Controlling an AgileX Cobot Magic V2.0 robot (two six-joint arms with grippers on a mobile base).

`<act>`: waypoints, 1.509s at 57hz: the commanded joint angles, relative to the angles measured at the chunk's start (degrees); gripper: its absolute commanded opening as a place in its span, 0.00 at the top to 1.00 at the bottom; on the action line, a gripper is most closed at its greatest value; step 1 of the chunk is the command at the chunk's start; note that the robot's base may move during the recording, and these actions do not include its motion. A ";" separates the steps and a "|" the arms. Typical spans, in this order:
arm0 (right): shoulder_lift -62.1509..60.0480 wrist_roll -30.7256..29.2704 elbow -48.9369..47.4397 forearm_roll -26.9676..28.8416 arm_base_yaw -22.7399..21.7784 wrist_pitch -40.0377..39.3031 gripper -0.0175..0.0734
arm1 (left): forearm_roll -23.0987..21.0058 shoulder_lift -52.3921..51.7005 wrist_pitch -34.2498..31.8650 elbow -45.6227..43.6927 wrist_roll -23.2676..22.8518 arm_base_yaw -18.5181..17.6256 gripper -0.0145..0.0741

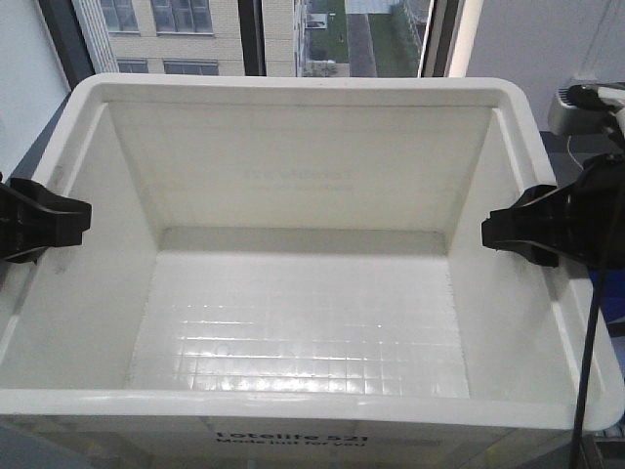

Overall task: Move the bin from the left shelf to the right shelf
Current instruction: 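Keep holding the tote while the base drives past the windows, then keep holding the tote while the base turns toward the blue-bin shelf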

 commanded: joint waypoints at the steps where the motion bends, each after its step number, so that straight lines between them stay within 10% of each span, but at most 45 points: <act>1: -1.84 -2.63 -2.42 3.00 -0.08 -5.61 0.81 | -2.51 -1.61 -6.38 -2.22 1.55 -0.70 0.84; 86: -1.84 -2.63 -2.42 3.00 -0.08 -5.65 0.81 | -2.51 -1.61 -6.38 -2.22 1.55 -0.70 0.84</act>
